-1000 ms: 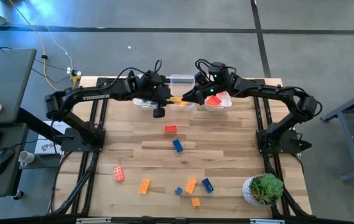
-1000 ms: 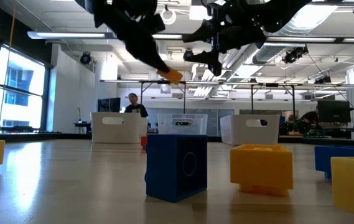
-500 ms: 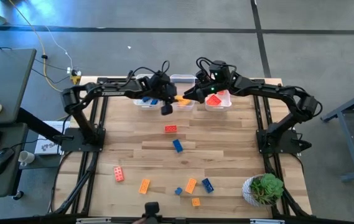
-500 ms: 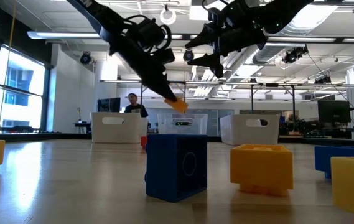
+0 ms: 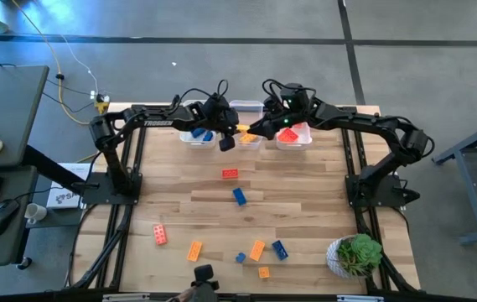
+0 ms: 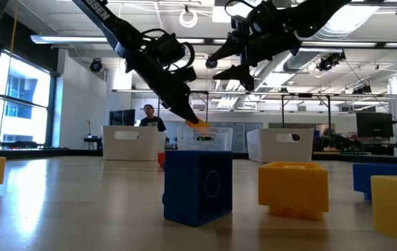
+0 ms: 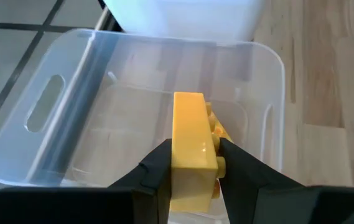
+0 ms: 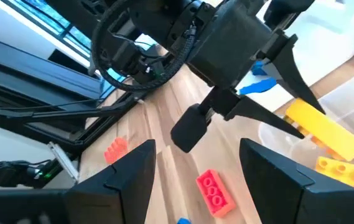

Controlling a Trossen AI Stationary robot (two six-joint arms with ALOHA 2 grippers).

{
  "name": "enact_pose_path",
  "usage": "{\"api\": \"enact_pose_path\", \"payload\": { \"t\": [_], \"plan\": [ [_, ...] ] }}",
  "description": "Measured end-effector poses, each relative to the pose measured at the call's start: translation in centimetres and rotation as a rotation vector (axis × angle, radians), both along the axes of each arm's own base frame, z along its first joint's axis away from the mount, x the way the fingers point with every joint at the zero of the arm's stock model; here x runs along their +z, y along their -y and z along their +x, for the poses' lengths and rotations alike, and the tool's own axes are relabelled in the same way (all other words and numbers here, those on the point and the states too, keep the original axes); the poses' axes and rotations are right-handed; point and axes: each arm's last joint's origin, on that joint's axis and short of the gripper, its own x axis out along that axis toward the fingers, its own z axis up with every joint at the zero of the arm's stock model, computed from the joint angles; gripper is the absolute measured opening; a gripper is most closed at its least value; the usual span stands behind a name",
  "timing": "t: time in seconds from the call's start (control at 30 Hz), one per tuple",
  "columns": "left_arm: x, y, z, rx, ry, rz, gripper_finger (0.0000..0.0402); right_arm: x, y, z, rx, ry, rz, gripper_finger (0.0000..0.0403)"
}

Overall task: Sort & place blocks by color
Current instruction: Put the yellow game piece into the transparent bin, then put the orange game piece into the right white bin

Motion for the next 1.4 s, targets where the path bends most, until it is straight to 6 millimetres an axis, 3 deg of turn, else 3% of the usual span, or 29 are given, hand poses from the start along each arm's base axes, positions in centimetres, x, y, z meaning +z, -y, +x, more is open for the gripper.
{"api": "enact_pose_path", "payload": {
  "t": [0.3, 0.63, 0.97, 1.2, 1.4],
  "plan": [
    [0.1, 0.0, 0.1, 0.011, 0.012, -0.003, 0.0131, -0.1, 0.1, 0.0, -0.014, -0.012, -0.067, 0.0218],
    [0.3, -0.2, -0.2, 0.168, 0.012, -0.015, 0.0195, -0.5, 0.0, -0.2, 0.005, -0.052, -0.086, 0.0218],
    [5.2, 1.6, -2.2, 0.256, 0.093, -0.049, 0.0201, -0.6, 0.0, -0.3, 0.014, -0.066, -0.094, 0.0218],
    [9.6, 4.8, -5.0, 0.303, 0.127, -0.129, 0.02, -1.0, -0.6, -0.3, 0.023, -0.108, -0.076, 0.0218],
    [11.1, 8.0, -7.1, 0.347, 0.08, -0.25, 0.02, -1.5, -2.1, 0.2, 0.058, -0.178, -0.16, 0.0218]
  ]
}}
